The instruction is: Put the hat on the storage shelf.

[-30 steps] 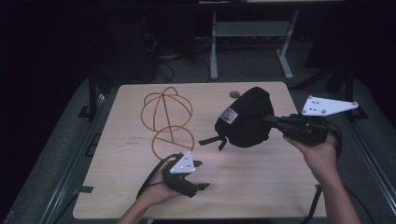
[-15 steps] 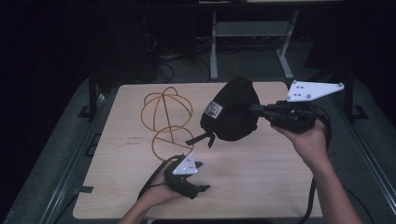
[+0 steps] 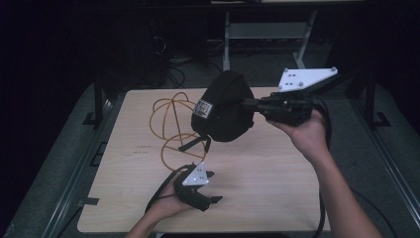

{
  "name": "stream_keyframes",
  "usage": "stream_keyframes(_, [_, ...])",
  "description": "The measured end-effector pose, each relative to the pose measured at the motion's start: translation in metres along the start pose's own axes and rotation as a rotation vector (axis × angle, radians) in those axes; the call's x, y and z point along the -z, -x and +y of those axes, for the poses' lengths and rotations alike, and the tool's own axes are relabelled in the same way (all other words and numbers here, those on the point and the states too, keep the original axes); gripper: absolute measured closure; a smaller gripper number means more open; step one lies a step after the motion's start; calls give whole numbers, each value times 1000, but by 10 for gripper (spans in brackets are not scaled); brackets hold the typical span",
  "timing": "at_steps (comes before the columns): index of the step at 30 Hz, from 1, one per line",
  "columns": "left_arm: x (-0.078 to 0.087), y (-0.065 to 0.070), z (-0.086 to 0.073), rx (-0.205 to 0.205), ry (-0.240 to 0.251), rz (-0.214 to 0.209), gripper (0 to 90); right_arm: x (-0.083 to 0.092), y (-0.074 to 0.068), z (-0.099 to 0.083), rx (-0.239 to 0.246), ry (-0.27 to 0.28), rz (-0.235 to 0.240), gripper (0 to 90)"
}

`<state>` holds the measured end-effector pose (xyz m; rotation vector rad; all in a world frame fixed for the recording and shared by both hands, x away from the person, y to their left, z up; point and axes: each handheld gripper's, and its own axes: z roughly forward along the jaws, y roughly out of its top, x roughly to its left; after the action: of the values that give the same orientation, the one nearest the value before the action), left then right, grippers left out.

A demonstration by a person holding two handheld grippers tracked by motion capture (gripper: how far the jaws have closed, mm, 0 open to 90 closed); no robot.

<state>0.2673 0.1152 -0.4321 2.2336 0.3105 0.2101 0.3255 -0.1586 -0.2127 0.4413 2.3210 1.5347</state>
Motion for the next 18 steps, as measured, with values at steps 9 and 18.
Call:
stream_keyframes(9, [0, -1, -1, 0, 10, -6, 218, -30, -3, 28, 42, -11, 35, 890])
stream_keyframes(18, [2, -3, -1, 5, 25, 1, 219, -57, 5, 50, 34, -41, 48, 890])
